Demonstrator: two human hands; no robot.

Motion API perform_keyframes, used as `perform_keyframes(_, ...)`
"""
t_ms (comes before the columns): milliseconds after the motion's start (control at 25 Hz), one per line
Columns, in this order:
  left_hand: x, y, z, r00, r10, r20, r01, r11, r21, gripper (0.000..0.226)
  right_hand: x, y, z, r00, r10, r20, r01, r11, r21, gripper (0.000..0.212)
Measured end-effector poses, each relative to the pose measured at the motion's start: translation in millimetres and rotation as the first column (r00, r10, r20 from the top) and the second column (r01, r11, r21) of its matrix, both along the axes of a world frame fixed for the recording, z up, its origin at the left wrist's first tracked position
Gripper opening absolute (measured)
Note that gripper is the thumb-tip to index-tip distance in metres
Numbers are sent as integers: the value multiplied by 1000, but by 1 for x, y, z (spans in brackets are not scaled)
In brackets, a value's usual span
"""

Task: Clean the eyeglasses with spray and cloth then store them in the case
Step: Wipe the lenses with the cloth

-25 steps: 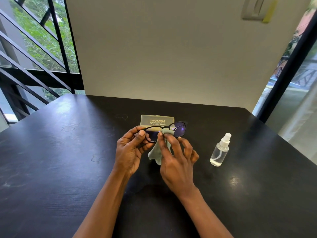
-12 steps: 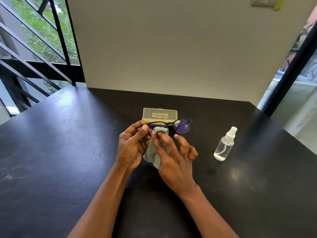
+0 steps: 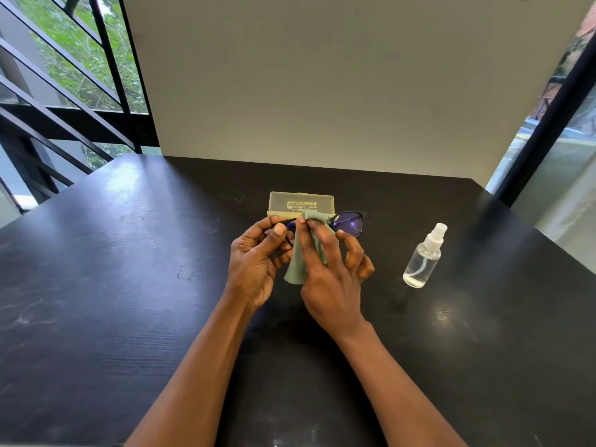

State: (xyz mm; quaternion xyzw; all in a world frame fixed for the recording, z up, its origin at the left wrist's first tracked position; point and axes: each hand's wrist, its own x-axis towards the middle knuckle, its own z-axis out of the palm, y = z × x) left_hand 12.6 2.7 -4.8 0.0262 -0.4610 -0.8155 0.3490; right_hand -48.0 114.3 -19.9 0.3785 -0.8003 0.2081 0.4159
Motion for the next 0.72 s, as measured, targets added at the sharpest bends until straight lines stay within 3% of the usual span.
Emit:
perform_keyframes(400, -5, 5, 6, 1000, 6, -22, -6, 1000, 15, 19, -16, 6, -2, 979, 18, -203, -23, 999, -25, 54)
perform_keyframes(720, -5, 14, 0, 999, 16, -28, -15, 999, 38, 19, -9, 5, 0, 989, -22, -147, 11, 997, -77, 54)
